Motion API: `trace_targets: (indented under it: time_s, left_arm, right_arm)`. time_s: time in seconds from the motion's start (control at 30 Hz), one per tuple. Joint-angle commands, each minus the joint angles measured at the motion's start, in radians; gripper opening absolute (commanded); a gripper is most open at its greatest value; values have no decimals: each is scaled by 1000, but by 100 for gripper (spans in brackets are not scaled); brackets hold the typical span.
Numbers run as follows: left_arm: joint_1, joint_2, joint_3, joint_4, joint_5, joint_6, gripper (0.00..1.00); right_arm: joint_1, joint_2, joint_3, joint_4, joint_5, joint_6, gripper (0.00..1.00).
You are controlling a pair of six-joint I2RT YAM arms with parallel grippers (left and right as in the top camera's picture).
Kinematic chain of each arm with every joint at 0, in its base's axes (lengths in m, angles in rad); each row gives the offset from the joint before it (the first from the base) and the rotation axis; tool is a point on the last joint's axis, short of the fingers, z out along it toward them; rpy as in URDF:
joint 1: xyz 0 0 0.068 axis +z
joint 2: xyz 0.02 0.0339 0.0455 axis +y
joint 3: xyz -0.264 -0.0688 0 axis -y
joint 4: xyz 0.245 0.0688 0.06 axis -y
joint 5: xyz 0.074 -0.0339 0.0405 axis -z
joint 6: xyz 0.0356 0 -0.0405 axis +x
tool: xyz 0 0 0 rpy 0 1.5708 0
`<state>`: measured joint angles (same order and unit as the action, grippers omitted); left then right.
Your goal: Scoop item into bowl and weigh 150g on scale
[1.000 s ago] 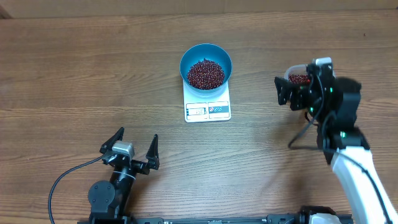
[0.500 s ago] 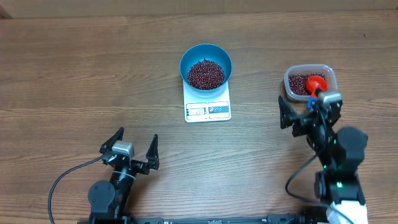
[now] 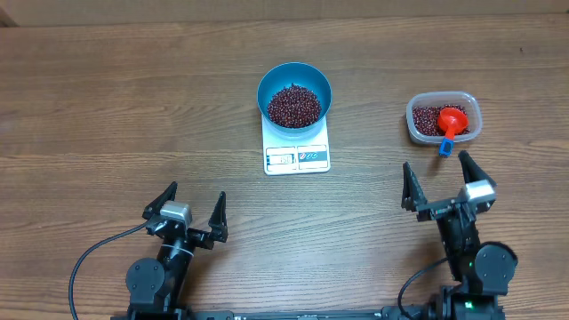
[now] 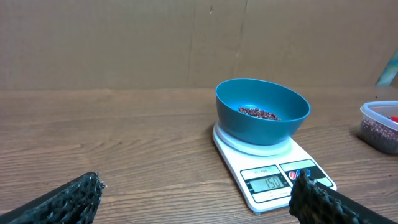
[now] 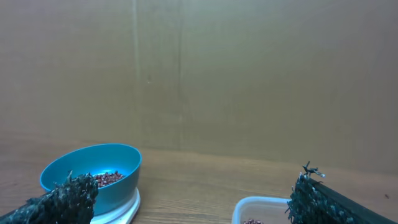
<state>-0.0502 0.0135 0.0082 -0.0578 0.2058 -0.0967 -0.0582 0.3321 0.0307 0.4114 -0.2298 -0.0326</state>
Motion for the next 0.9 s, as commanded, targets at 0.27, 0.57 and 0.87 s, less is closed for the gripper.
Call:
trace_targets:
  time_s: [0.27,0.57,0.87]
  left_arm:
    - [6,-9,-3,-2,-3,23,100]
    - [6,-9,-3,-2,-3,23,100]
    - [6,-9,-3,-2,-3,23,99]
  right_arm:
    - [11,-164,-23,-235,80,72,100]
    - [13,-330,-23,-466,211,190,100]
    - [19,-330,-23,-497,212,190,100]
